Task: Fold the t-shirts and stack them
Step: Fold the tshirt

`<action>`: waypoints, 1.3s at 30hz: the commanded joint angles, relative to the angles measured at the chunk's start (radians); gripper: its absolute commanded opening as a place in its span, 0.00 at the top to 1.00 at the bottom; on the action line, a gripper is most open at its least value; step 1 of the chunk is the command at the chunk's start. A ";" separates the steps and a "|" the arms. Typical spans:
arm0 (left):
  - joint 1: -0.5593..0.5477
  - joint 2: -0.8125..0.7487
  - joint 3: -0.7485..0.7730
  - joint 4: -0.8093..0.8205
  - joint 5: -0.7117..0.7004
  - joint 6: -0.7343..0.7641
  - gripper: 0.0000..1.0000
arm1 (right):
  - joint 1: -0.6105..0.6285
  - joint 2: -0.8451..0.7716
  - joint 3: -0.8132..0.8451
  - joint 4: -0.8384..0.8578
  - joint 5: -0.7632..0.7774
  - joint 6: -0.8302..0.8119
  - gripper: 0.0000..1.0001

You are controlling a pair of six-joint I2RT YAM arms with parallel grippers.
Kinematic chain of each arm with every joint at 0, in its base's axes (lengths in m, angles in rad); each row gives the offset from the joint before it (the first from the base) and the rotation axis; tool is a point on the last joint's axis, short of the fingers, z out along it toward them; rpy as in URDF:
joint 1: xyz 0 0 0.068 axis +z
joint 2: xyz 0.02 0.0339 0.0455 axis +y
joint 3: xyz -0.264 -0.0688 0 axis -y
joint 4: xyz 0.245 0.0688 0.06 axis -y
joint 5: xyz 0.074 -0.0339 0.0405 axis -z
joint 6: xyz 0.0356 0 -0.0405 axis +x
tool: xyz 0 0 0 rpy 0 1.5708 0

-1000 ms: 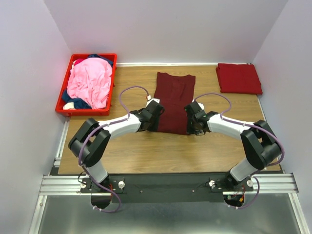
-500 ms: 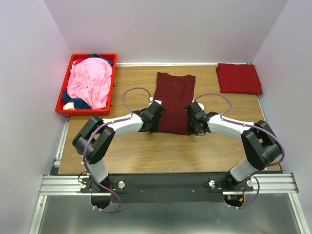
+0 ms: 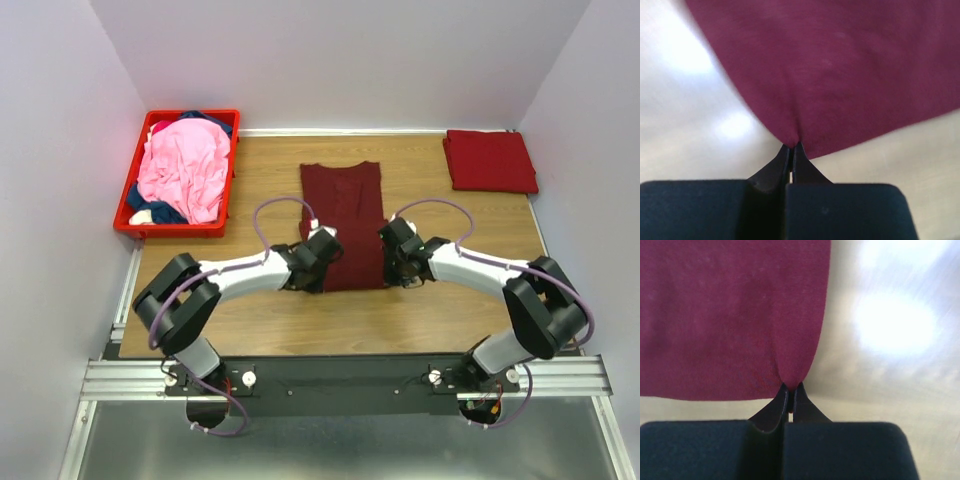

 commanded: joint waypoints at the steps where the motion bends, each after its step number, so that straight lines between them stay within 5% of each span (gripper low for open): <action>1: -0.184 -0.129 -0.070 -0.218 0.090 -0.160 1.00 | 0.106 -0.057 -0.072 -0.300 -0.115 0.045 0.99; 6: -0.451 -0.270 -0.087 -0.367 0.153 -0.366 1.00 | 0.307 -0.264 -0.040 -0.526 -0.224 0.197 0.99; 9: -0.461 -0.385 -0.063 -0.392 0.152 -0.409 1.00 | 0.315 -0.350 0.050 -0.615 -0.168 0.202 0.99; 19: -0.040 -0.447 0.155 -0.384 0.012 -0.058 1.00 | 0.192 -0.078 0.567 -0.652 0.131 -0.063 0.99; 30: 0.271 -0.335 0.203 -0.216 0.165 0.144 1.00 | -0.025 0.235 0.940 -0.583 -0.022 -0.299 0.99; 39: 0.447 -0.177 0.247 -0.111 0.256 0.246 1.00 | -0.089 0.497 1.157 -0.546 -0.085 -0.356 0.99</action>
